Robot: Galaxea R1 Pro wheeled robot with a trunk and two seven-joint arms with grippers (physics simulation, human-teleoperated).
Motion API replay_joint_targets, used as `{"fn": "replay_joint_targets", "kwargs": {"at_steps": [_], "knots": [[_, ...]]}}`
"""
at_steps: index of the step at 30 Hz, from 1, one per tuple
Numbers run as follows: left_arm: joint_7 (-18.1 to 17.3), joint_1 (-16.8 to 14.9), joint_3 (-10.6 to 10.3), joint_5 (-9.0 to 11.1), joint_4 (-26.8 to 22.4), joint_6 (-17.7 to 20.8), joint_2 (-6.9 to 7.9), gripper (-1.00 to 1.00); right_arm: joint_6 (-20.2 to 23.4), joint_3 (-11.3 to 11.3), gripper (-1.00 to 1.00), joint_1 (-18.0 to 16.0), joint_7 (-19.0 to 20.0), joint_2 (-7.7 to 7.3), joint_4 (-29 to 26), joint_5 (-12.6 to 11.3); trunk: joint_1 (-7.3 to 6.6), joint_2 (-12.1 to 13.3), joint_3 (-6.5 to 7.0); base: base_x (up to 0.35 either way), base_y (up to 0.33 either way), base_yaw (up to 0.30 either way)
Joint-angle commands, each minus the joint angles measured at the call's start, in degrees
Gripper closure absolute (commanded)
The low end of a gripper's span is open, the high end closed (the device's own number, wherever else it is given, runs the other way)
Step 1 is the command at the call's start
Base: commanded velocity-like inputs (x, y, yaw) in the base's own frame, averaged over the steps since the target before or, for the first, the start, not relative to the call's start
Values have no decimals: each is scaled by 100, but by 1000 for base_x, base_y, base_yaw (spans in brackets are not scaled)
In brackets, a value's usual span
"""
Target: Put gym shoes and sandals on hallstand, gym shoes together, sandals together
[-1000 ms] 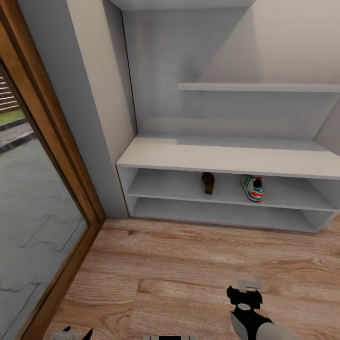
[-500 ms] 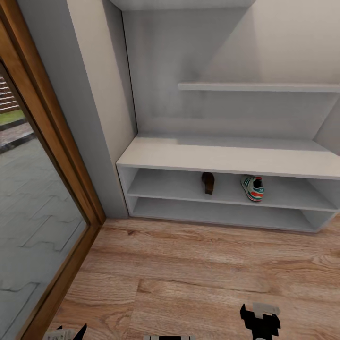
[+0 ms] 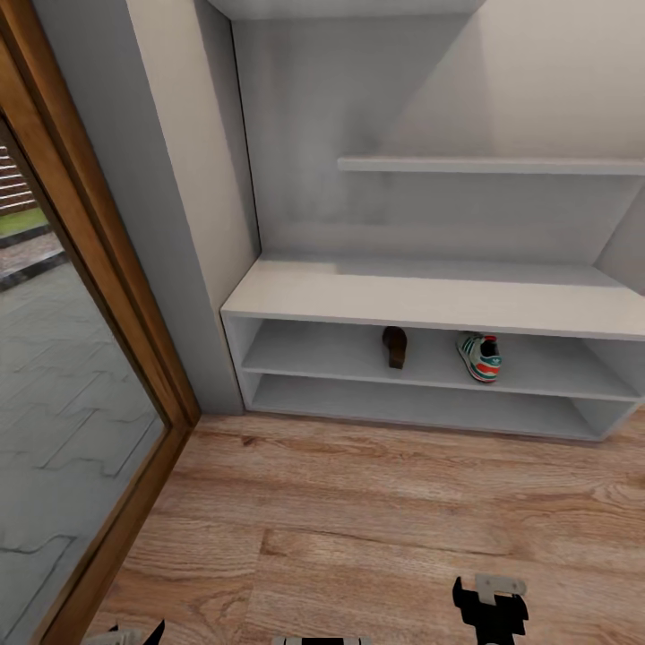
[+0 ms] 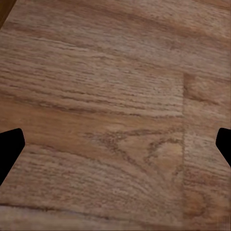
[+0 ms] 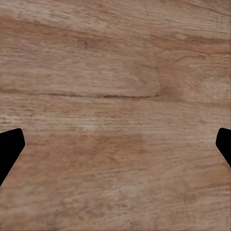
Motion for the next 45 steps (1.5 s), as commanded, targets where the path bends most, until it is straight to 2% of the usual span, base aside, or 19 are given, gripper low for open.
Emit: {"fn": "replay_joint_targets", "kwargs": {"at_steps": [1, 12, 30, 45], "knots": [[-34, -6, 48, -47, 10, -33, -3, -100, -17, -47, -100, -4, -18, 3, 8, 65, -1, -2, -4, 0, 0, 0], [-28, -6, 49, -38, 38, -173, -11, -100, -17, -55, -100, 1, -27, 76, 32, 85, -1, -2, -4, 0, 0, 0], [-24, -6, 57, 5, 39, -179, -4, -100, 0, -63, -100, 5, -45, 99, 36, 69, -1, -2, -4, 0, 0, -3], [-31, -6, 50, 90, 38, -179, -2, -100, -6, -72, -100, 62, -44, 92, 31, 63, -1, -2, -4, 0, 0, -199]]}}
